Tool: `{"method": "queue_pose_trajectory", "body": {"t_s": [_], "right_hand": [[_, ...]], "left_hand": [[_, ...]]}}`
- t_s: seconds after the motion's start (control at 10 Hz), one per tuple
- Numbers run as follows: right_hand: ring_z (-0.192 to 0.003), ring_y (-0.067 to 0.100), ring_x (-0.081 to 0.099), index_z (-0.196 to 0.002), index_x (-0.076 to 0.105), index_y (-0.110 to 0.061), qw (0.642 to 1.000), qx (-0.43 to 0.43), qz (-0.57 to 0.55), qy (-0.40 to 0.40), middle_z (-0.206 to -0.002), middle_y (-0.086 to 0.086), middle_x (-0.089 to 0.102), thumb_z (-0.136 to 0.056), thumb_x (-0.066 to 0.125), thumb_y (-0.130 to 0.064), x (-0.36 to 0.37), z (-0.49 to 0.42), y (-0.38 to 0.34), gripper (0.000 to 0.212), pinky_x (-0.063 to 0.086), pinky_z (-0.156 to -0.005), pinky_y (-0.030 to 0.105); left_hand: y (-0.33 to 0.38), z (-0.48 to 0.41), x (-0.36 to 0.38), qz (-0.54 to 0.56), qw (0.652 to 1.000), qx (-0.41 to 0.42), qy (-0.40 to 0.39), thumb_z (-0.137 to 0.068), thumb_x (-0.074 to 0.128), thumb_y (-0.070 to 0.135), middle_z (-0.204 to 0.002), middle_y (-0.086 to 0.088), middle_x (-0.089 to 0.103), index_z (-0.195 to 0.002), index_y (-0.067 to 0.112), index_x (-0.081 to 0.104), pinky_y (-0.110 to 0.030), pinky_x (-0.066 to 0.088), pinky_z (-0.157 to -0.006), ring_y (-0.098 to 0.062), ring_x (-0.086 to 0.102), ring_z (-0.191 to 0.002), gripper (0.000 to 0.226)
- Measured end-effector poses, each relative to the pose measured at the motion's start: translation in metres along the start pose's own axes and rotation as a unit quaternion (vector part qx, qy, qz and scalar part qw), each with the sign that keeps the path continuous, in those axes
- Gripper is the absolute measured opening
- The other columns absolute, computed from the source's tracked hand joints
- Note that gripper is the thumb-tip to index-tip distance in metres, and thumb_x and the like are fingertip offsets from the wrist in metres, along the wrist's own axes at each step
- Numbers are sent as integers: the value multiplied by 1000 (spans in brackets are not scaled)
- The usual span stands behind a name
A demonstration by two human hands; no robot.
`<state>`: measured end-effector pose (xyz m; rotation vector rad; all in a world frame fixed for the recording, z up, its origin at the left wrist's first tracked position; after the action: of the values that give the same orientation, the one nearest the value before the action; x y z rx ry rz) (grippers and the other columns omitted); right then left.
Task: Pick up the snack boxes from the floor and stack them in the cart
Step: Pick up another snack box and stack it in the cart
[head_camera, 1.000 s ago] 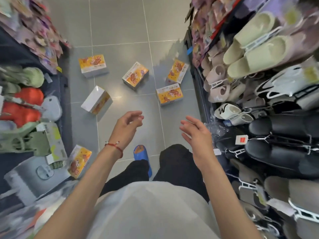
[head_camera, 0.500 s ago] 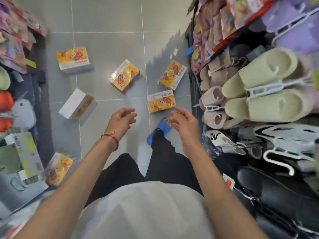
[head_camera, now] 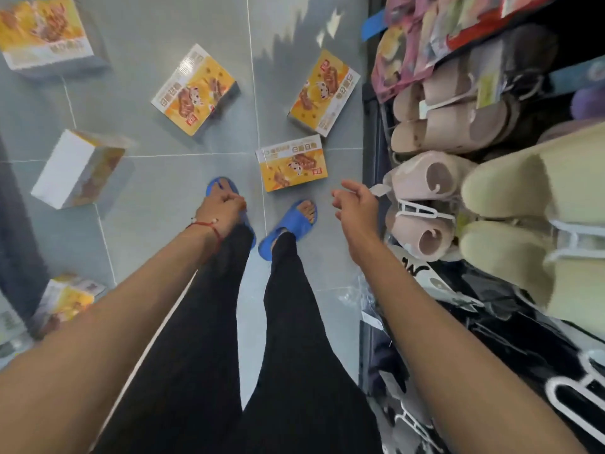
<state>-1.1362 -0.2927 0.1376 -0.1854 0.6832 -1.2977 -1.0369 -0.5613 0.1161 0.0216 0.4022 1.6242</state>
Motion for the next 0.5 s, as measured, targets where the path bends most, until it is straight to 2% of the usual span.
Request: {"method": "queue_pose_trajectory", "body": {"t_s": [0.1, 0.2, 0.3, 0.4, 0.5], "right_hand": [[-78, 2, 63, -127, 66, -16, 1000, 25, 5, 17, -111, 5, 70, -98, 60, -11, 16, -45, 32, 31, 49, -67, 18], [-83, 6, 63, -129, 67, -15, 999, 33, 13, 23, -109, 1, 68, -98, 58, -12, 33, -89, 60, 32, 50, -72, 22], [-90, 11, 63, -124, 68, -17, 998, 46, 15, 39, -110, 1, 68, -98, 58, -12, 47, -138, 87, 29, 54, -81, 28], [-94, 13, 64, -120, 67, -20, 997, 60, 33, 33, -109, 0, 68, -97, 58, -13, 65, -187, 116, 26, 56, -90, 35], [-102, 17, 64, -118, 67, -21, 995, 45, 81, 32, -111, -3, 67, -97, 56, -12, 77, -234, 134, 25, 54, -93, 35]], "left_hand": [[-5, -49, 14, -35, 999, -12, -18, -71, 61, 25, -132, -21, 57, -107, 5, 63, -49, 46, -102, -36, 59, -119, 41], [-16, -95, 25, -48, 998, -32, -23, -63, 54, 28, -135, -19, 57, -129, 6, 56, -46, 53, -87, -35, 62, -115, 70], [-29, -150, 36, -37, 998, -55, -10, -67, 58, 29, -135, -16, 57, -131, 13, 53, -47, 53, -96, -33, 61, -118, 66], [-40, -215, 50, -38, 997, -66, 5, -89, 58, 17, -111, -12, 64, -105, 14, 60, -42, 51, -88, -27, 63, -97, 17], [-48, -273, 66, -64, 996, -57, 5, -92, 55, 11, -104, -13, 66, -99, 10, 66, -45, 52, -91, -28, 65, -96, 13]]}}
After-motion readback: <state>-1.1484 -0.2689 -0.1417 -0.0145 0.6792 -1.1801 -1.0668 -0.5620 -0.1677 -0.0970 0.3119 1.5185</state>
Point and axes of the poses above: each hand's wrist, its own z-axis away from the middle knuckle, its own x-axis out of the palm, y = z × x, the point moved 10 cm from there along -z, towards the middle knuckle
